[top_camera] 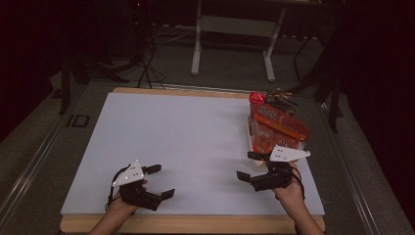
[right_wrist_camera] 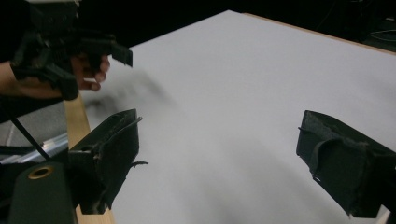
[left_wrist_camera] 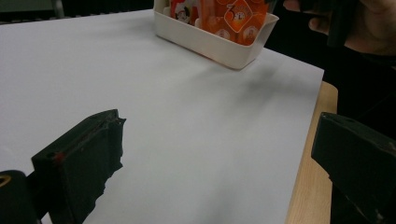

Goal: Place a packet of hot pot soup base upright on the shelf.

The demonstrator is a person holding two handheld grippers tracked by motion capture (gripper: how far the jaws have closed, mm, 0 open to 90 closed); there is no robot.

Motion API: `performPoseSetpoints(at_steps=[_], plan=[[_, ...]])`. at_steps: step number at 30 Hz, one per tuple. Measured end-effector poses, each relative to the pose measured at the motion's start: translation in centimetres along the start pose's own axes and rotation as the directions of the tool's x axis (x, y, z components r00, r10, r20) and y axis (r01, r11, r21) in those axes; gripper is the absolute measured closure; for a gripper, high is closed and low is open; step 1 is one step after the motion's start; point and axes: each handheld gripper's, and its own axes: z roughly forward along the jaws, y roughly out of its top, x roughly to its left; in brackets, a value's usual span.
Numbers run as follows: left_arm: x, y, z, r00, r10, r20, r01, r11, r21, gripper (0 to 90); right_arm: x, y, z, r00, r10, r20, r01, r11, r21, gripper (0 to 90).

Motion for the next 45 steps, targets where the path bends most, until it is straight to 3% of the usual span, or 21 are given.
performPoseSetpoints(at_steps=[8, 15, 32, 45], plan=[[0.0, 0.0, -0.1, 1.0, 0.002, 0.001, -0.002, 1.0, 0.0, 2.4, 0.5, -1.7, -0.2, 0.9998, -0.021, 0.006, 0.021, 0.999, 0.038, 12.9], [0.0, 0.0, 0.0, 1.0, 0.001, 0.0, -0.001, 1.0, 0.0, 2.4, 0.6, -2.5, -0.8, 0.9999, -0.011, 0.013, 0.01, 0.998, 0.055, 12.9], [-0.1, -0.2, 0.1, 1.0, 0.001, 0.002, -0.001, 1.0, 0.007, 2.4, 0.3, -3.9, -2.9, 0.9984, 0.016, 0.055, -0.017, 0.999, 0.032, 12.9], [0.1, -0.2, 0.0, 1.0, -0.004, -0.002, 0.004, 1.0, 0.0, 2.4, 0.2, -4.1, -2.8, 0.9984, 0.003, 0.057, -0.005, 0.999, 0.036, 12.9]])
